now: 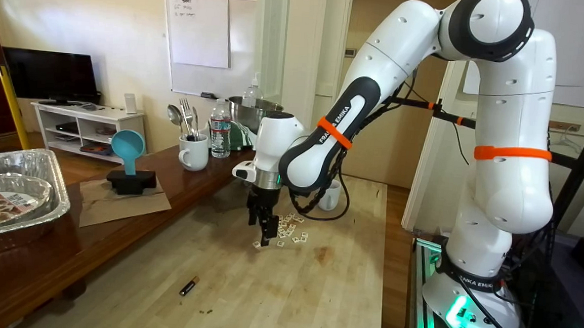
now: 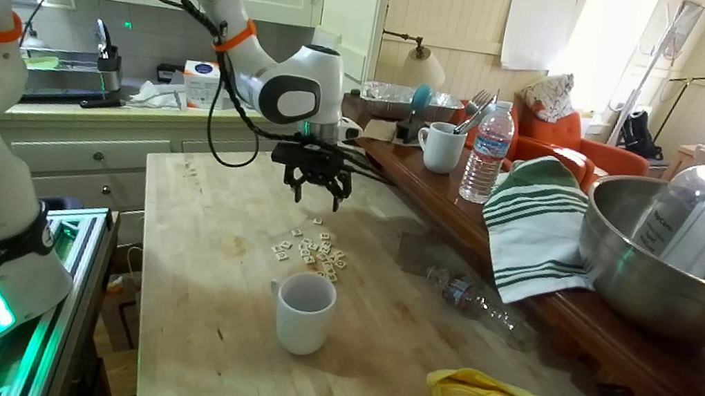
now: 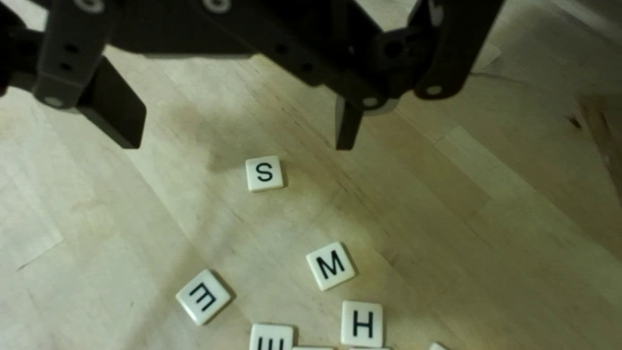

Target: Put one letter block inside the white mug

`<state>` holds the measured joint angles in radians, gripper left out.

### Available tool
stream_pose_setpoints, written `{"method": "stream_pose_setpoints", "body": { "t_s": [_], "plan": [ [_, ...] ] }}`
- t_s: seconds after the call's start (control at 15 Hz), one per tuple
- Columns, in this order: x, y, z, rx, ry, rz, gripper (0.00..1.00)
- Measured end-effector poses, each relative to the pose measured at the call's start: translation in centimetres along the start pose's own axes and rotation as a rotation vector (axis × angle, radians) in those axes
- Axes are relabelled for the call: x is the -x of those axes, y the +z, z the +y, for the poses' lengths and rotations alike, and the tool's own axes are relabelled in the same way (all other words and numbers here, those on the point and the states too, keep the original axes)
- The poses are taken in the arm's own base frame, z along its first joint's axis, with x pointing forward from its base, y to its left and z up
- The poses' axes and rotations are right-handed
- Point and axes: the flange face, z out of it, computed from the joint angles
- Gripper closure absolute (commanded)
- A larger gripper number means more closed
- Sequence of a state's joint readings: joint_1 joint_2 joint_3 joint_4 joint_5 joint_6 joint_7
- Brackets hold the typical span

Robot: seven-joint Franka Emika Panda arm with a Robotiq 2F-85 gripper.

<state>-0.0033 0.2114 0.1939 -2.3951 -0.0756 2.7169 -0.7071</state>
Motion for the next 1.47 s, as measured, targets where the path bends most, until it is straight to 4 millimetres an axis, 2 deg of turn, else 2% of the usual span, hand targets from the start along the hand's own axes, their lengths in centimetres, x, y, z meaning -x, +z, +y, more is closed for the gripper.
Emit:
{"method": "stream_pose_setpoints", "body": {
  "t_s": [0.2, 0.33, 0.4, 0.53, 0.67, 1.07, 1.47],
  "plan": [
    [0.0, 0.0, -0.1, -0.001, -0.032, 0.0, 0.01],
    [0.0, 0.2, -0.1, -0.005, -0.061, -0.001, 0.26],
    [0.0, 0.3, -0.1, -0.008, -0.075, -0.001, 0.31],
    [0.1, 0.6, -0.1, -0.013, -0.098, -0.003, 0.47],
    [0.2, 0.9, -0.2, -0.018, -0.113, -0.006, 0.52],
    [0.5, 2.0, 0.1, -0.034, -0.128, -0.017, 0.47],
    [1.0, 2.6, 0.6, -0.037, -0.136, -0.018, 0.57]
  ]
}}
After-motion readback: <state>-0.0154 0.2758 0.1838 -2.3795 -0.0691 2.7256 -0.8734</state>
